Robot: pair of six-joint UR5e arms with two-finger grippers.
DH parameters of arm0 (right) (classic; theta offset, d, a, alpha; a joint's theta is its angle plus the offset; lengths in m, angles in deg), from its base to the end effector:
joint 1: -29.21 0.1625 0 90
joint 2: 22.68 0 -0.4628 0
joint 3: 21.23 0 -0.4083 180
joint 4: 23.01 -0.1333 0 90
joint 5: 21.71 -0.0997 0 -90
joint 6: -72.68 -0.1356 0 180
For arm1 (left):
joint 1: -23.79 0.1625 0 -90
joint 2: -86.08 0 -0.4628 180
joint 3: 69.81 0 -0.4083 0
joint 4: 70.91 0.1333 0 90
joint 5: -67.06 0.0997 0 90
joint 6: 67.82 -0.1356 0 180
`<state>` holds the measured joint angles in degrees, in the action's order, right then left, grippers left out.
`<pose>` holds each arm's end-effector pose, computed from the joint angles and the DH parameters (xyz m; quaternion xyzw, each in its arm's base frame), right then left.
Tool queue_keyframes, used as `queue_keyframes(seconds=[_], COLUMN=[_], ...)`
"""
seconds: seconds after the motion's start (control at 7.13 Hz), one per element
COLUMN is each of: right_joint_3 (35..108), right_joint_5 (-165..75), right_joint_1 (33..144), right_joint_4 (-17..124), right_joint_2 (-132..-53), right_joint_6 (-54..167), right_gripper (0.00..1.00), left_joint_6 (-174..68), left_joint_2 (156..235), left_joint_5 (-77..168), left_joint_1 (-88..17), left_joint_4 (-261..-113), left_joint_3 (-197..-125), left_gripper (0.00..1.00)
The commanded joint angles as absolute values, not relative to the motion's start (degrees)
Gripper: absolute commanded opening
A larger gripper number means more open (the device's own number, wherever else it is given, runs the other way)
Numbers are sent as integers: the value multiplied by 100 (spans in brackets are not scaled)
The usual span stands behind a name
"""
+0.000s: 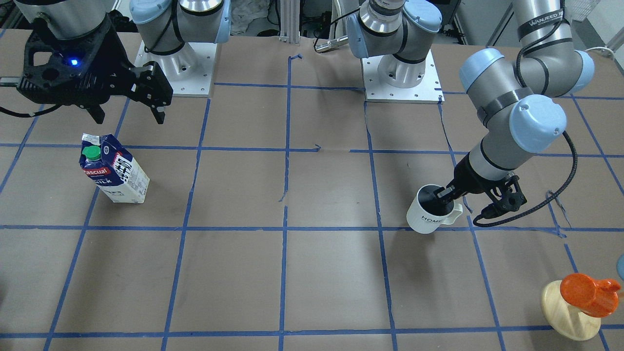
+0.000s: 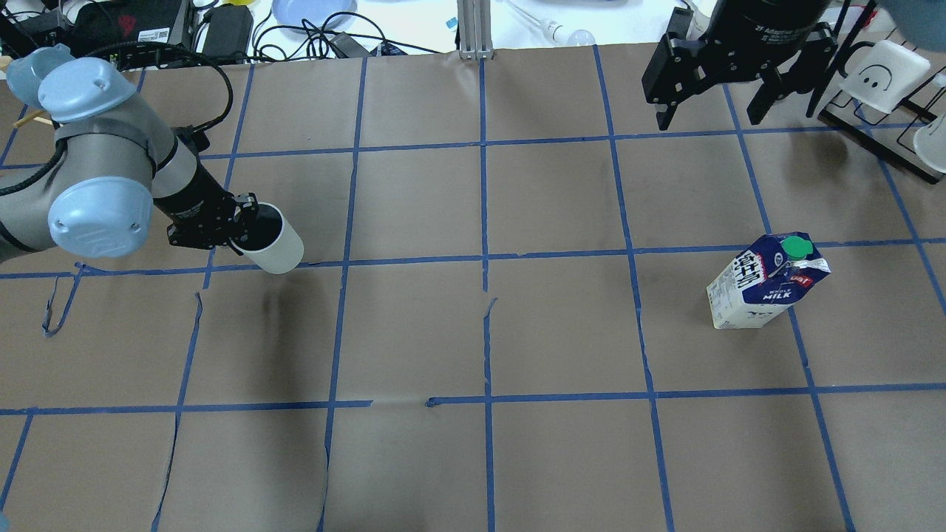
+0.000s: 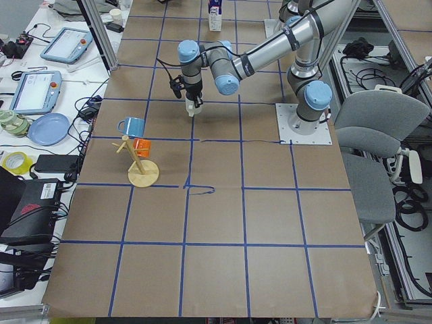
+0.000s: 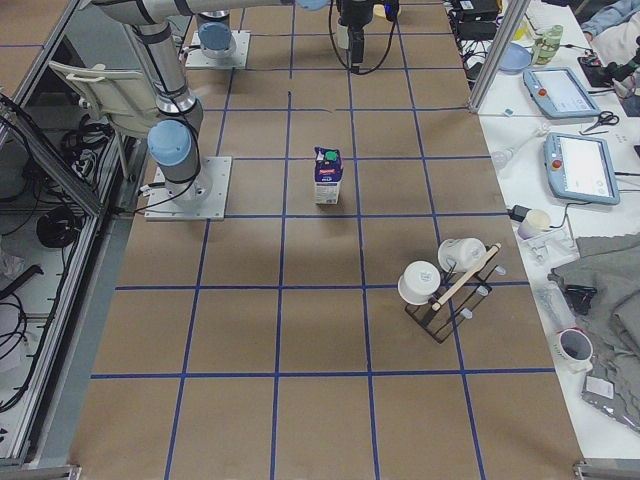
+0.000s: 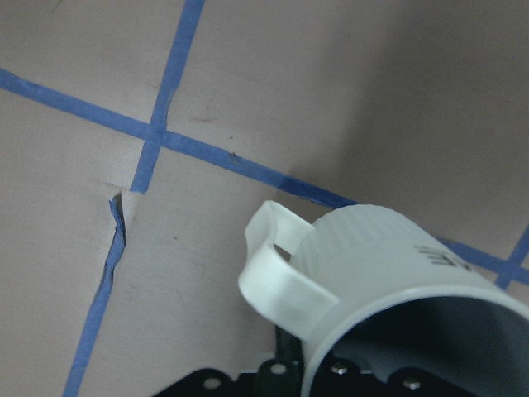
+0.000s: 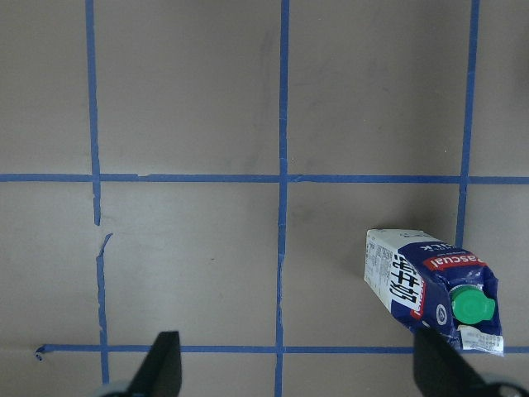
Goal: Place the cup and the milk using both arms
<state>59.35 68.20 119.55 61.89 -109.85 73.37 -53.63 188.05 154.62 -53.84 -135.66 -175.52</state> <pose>0.1367 -0.5308 0.5386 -0.0090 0.9999 -0.0130 0.0007 -0.0177 -0.5684 0.2860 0.2300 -0.9727 -0.0215 0.0209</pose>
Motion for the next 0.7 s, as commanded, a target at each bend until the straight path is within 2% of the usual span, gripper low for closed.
queue_keyframes(seconds=[0.0, 0.56], right_joint_3=[5937, 5937], right_joint_5=[6821, 6821], right_joint_1=[11956, 11956], right_joint_4=[6180, 6189], right_joint_2=[-10978, -10978], right_joint_6=[7338, 7338], right_gripper=[100, 100], left_joint_6=[-4047, -2356], left_joint_2=[18961, 19522], left_joint_5=[15363, 15196], left_joint_1=[-6055, -7216], left_joint_4=[-13918, -13824], left_joint_3=[-16915, -16309], left_gripper=[0, 0])
